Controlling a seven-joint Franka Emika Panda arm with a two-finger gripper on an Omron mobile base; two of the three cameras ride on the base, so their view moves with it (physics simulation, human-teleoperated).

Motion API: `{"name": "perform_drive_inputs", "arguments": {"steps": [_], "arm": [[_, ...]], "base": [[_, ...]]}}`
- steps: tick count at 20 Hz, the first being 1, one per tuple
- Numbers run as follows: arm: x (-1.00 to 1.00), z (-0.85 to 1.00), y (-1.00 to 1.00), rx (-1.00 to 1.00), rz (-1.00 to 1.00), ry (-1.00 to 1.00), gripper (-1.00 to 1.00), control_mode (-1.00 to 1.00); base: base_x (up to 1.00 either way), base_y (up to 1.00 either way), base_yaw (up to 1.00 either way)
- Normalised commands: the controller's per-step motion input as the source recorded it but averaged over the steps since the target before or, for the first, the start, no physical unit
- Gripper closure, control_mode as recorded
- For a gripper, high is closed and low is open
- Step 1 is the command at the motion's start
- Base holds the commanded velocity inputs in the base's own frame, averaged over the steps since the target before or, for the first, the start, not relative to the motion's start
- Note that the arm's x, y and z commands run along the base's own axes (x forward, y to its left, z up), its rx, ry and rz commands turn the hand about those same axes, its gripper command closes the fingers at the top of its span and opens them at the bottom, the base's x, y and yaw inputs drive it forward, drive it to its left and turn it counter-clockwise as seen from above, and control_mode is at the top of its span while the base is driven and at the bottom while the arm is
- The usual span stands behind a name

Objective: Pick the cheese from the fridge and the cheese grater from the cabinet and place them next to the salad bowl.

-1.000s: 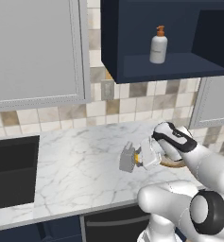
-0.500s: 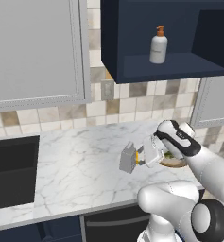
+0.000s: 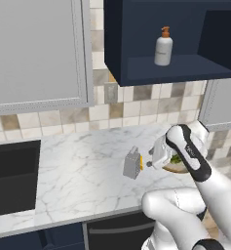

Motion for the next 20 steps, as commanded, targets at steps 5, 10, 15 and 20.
{"name": "perform_drive_inputs", "arguments": {"steps": [5,10,15,20], "arm": [[-0.33,0.29,0.00,-0.14,-0.30,0.00,-1.00,-1.00],[-0.35,0.31,-0.01,-0.12,-0.28,0.01,-1.00,-1.00],[-0.33,0.34,-0.08,-0.10,-0.25,0.02,-1.00,-1.00],[-0.37,0.32,-0.13,-0.04,-0.16,0.02,-1.00,-1.00]], "base": [[0.00,0.00,0.00],[0.00,0.00,0.00],[0.00,0.00,0.00],[0.00,0.00,0.00]]}}
